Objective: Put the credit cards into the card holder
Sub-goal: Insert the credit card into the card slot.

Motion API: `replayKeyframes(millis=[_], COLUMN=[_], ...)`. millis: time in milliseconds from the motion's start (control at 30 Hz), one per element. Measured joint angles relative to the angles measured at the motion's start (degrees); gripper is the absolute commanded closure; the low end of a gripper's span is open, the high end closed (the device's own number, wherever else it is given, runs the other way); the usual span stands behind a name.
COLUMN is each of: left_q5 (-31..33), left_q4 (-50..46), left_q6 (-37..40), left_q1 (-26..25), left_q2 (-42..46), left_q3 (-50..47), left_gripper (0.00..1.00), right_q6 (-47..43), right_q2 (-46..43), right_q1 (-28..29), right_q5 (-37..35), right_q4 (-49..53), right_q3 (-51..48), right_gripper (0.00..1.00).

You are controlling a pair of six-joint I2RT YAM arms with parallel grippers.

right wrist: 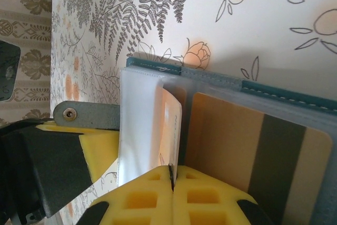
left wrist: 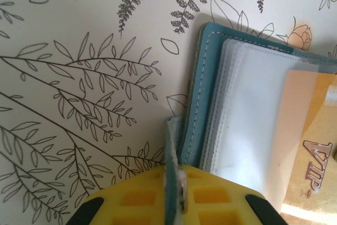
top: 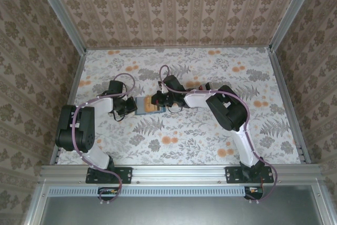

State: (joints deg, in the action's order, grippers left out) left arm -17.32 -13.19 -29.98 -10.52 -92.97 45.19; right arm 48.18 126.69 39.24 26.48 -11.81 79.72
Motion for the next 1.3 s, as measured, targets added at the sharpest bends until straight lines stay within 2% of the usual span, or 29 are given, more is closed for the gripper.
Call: replayKeyframes(millis=[433, 500, 600, 800, 1000, 1100, 1233, 1300], left_q5=[0.0, 0.0, 0.0, 0.0, 0.0, 0.0, 0.0, 0.0], left_q4=[0.0, 0.0, 0.0, 0.1, 0.3, 0.3, 0.3, 0.3], left_q6=[0.0, 0.0, 0.0, 0.0, 0.0, 0.0, 0.0, 0.0], left_q1=[0.0, 0.0, 0.0, -0.1, -0.3, -0.3, -0.3, -0.3], left_q2=[0.0, 0.0, 0.0, 0.0, 0.0, 0.0, 0.0, 0.0], left_q3=[0.0, 0.0, 0.0, 0.0, 0.0, 0.0, 0.0, 0.0], left_gripper=[0.90, 0.90, 0.90, 0.91, 0.91, 0.91, 0.91, 0.91], right_q6=[-2.8, -3.3, -4.5, -9.0, -15.1, -17.2, -19.2, -19.6], right_q2=[1.1, 1.1, 1.1, 0.5, 0.3, 0.0, -1.1, -1.1], right_q1=[2.4, 2.6, 2.7, 3.3, 3.3, 2.9, 2.3, 2.1], right_q5=[-4.5, -5.3, -6.2, -8.3, -11.0, -11.6, -12.0, -12.2], right_q4=[6.3, 7.4, 9.5, 15.6, 27.8, 31.7, 34.4, 35.0], right_q3=[5.4, 5.8, 6.1, 8.2, 13.8, 15.7, 16.1, 16.2], right_gripper=[0.91, 0.85, 0.81, 0.64, 0.57, 0.58, 0.80, 0.84])
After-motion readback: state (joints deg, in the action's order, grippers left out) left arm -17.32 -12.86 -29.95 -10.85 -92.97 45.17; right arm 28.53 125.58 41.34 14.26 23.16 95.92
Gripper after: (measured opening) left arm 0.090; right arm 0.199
